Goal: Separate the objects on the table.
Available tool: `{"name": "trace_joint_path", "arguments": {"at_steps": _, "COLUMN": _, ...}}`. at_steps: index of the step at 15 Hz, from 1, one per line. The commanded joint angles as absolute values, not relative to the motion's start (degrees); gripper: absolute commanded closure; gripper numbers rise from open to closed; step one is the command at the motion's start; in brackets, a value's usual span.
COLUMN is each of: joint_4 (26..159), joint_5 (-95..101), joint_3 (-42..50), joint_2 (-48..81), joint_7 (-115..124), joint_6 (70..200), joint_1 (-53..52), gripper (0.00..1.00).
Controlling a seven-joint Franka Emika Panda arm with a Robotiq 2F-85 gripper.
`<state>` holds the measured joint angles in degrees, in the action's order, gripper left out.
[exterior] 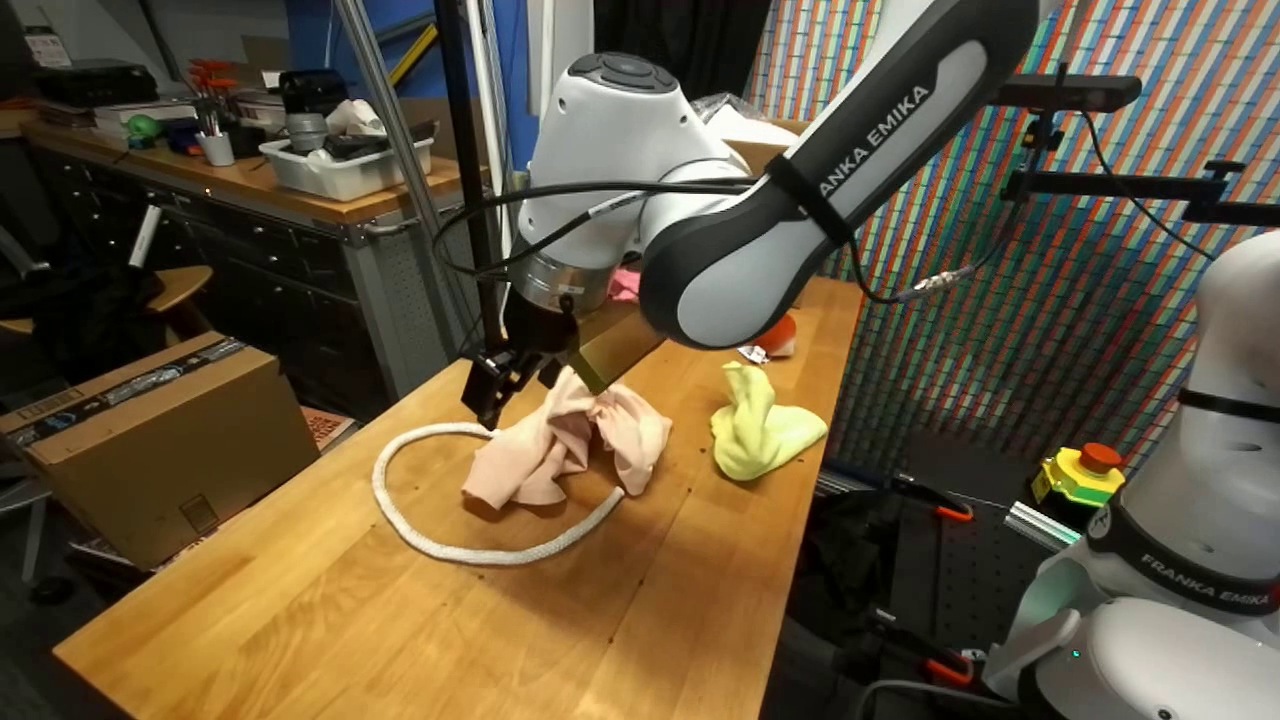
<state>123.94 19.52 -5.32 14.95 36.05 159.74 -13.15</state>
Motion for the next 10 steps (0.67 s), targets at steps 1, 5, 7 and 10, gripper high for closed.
{"name": "trace_joint_path", "arguments": {"at_steps": 1, "joint_4": 120.25, "joint_5": 10.29, "joint_3": -8.0, "joint_2": 19.43, "joint_7": 25.75, "joint_6": 160.49, "joint_1": -13.1, "gripper": 0.0}}
{"name": "trace_joint_path", "arguments": {"at_steps": 5, "joint_4": 116.56, "joint_5": 10.31, "joint_3": -5.85, "joint_2": 22.42, "joint_7": 21.78, "joint_6": 157.78, "joint_1": -16.17, "gripper": 0.0}}
{"name": "trace_joint_path", "arguments": {"at_steps": 7, "joint_4": 114.35, "joint_5": 13.56, "joint_3": -3.35, "joint_2": 23.6, "joint_7": 21.4, "joint_6": 154.7, "joint_1": -18.25, "gripper": 0.0}}
{"name": "trace_joint_path", "arguments": {"at_steps": 10, "joint_4": 110.55, "joint_5": 18.4, "joint_3": -0.46, "joint_2": 25.37, "joint_7": 21.16, "joint_6": 148.2, "joint_1": -20.05, "gripper": 0.0}}
